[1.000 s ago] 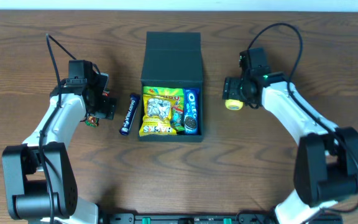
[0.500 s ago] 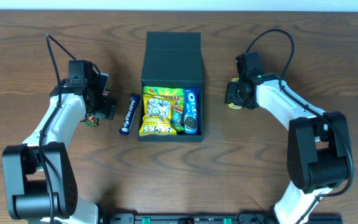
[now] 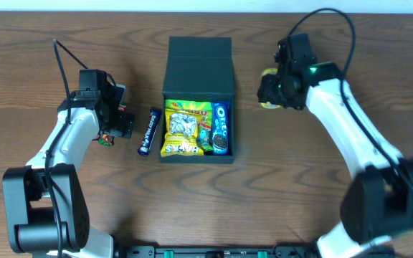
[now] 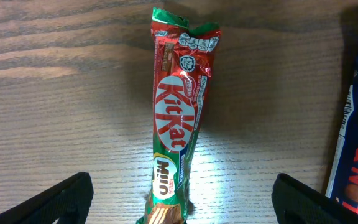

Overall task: Pack container
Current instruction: 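Place the Mentos tube upright into the box beside the Oreo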

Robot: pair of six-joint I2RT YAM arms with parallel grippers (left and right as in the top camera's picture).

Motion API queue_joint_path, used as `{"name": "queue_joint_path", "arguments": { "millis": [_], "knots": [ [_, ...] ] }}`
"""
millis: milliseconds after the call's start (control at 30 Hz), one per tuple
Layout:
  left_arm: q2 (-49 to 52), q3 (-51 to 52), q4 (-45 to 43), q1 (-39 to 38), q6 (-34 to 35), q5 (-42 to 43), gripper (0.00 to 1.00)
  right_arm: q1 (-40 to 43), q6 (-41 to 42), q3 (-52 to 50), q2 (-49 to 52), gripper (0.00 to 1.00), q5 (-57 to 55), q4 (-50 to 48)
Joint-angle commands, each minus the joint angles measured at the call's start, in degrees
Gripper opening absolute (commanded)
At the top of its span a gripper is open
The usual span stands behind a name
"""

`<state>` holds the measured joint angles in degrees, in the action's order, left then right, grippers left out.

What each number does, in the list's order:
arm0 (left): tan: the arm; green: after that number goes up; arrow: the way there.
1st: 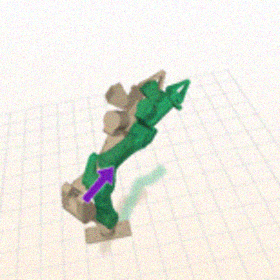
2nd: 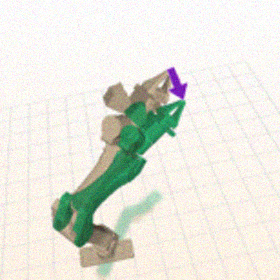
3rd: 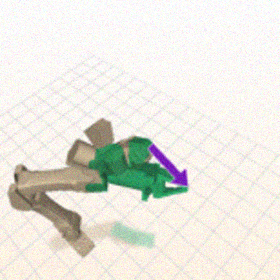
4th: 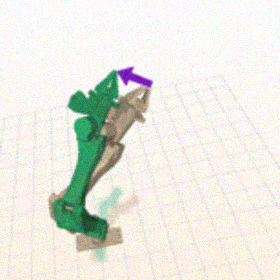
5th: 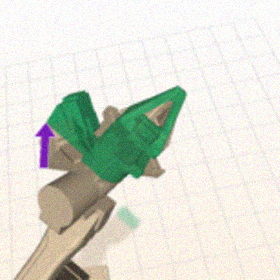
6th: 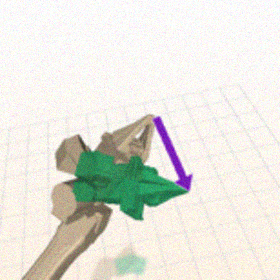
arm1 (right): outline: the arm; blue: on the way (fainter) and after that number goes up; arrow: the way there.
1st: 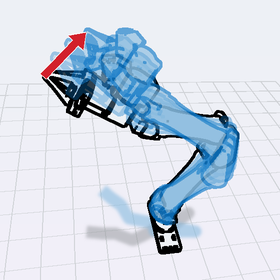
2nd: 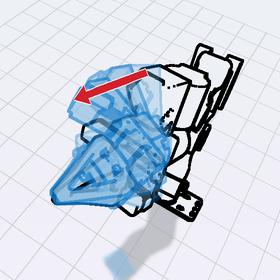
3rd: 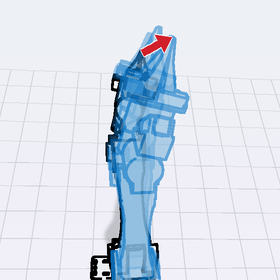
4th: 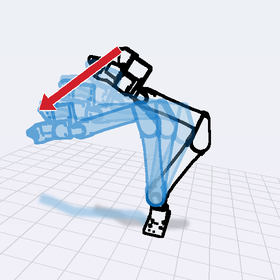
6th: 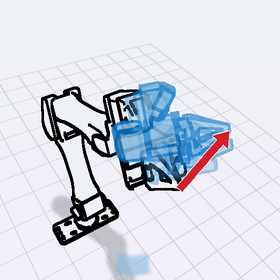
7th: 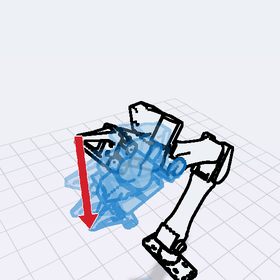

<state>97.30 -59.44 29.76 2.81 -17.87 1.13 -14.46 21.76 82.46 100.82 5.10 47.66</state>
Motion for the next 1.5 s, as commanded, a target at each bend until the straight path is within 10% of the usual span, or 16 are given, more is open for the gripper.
{"name": "queue_joint_path", "arguments": {
  "millis": [0,500,600,767,1467],
  "knots": [
    [0.20,0.39,0.17,0.17,0.31,0.02,0.93,-4.61,1.33,1.20,-3.15,0.36,7.50,2.40],
    [0.20,0.39,0.09,0.17,1.40,0.04,0.94,-22.71,10.27,-3.45,-1.86,0.39,3.89,-2.49],
    [0.20,0.39,0.13,0.17,1.42,0.04,0.93,-23.61,10.60,-3.45,-1.46,0.79,3.87,-2.91],
    [0.20,0.39,-0.07,0.20,1.62,0.02,0.93,-22.93,10.58,-3.32,-1.70,0.93,3.69,-2.91],
    [3.50,0.48,-6.88,1.40,1.14,0.44,0.83,-15.80,6.36,-3.04,-7.91,0.98,-4.79,-0.92]
  ]
}}
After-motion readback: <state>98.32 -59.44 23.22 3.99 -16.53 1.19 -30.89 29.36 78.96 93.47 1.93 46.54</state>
